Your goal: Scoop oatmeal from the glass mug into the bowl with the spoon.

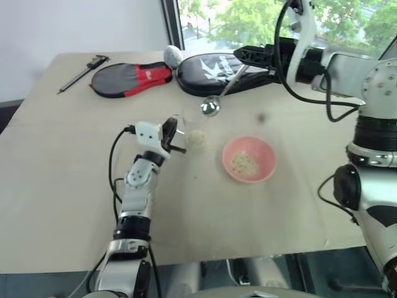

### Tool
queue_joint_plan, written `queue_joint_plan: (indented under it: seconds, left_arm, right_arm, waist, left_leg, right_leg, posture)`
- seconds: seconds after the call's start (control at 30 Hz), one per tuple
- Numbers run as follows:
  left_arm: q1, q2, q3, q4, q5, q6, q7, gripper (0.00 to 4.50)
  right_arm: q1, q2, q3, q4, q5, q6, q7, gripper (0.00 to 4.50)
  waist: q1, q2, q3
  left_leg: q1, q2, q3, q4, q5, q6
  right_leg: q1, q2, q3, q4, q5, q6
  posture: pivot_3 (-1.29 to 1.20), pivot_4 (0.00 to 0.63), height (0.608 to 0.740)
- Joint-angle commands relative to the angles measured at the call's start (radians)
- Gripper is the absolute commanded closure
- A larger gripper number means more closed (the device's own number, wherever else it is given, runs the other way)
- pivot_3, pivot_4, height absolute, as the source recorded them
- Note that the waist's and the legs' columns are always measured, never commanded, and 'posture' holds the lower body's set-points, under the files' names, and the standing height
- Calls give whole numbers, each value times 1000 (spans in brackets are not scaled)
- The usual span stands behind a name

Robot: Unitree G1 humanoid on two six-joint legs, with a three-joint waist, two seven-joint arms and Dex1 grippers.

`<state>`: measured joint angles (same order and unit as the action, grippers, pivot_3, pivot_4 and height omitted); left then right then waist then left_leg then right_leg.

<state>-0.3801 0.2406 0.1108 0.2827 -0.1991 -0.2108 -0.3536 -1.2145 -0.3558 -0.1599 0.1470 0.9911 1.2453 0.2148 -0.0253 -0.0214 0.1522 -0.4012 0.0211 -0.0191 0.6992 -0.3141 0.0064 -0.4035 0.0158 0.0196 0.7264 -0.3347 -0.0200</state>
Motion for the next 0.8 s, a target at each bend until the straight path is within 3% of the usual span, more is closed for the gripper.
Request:
queue_joint_plan:
  seconds: [0.03, 0.17, 0.37, 0.47, 0.63, 0.8]
  left_arm:
    - [24, -3, 9, -41, 5, 29, 24, 4487]
    - [40, -18, 15, -84, -8, 75, 49, 4487]
    - [50, -33, 30, -143, -34, 155, 86, 4487]
    - [54, -35, 23, -164, -27, 175, 92, 4500]
    - [55, -42, 31, -178, -42, 198, 100, 4500]
    - [54, -39, 32, -178, -40, 201, 97, 4500]
  right_arm:
    - [-45, 34, -19, -9, -7, -15, 8, 4500]
    - [-8, 65, 123, -11, -155, -122, 77, 4500]
    - [-8, 122, 180, 22, -268, -236, 146, 4500]
    - [-3, 147, 156, 36, -279, -259, 166, 3499]
    - [-8, 174, 97, 43, -280, -279, 150, 1064]
    - [-1, 176, 56, 45, -302, -319, 134, 1064]
  waist:
    - [6, 0, 0]
    - [6, 0, 0]
    - [9, 0, 0]
    - [10, 0, 0]
    - [11, 0, 0]
    - [11, 0, 0]
  left_leg:
    - [0, 0, 0, 0, 0, 0]
    - [1, 0, 1, 0, 0, 0]
    - [0, 0, 0, 0, 0, 0]
    - [0, 0, 0, 0, 0, 0]
    - [0, 0, 0, 0, 0, 0]
    - [0, 0, 0, 0, 0, 0]
  right_leg:
    - [0, 0, 0, 0, 0, 0]
    - [0, 0, 0, 0, 0, 0]
    - [0, 0, 0, 1, 0, 0]
    - [0, 0, 0, 0, 0, 0]
    - [0, 0, 0, 1, 0, 0]
    - [0, 0, -1, 1, 0, 0]
  posture:
    - [0, 150, 740]
    - [0, 150, 740]
    - [0, 150, 740]
    - [0, 150, 740]
    - [0, 150, 740]
    - [0, 150, 740]
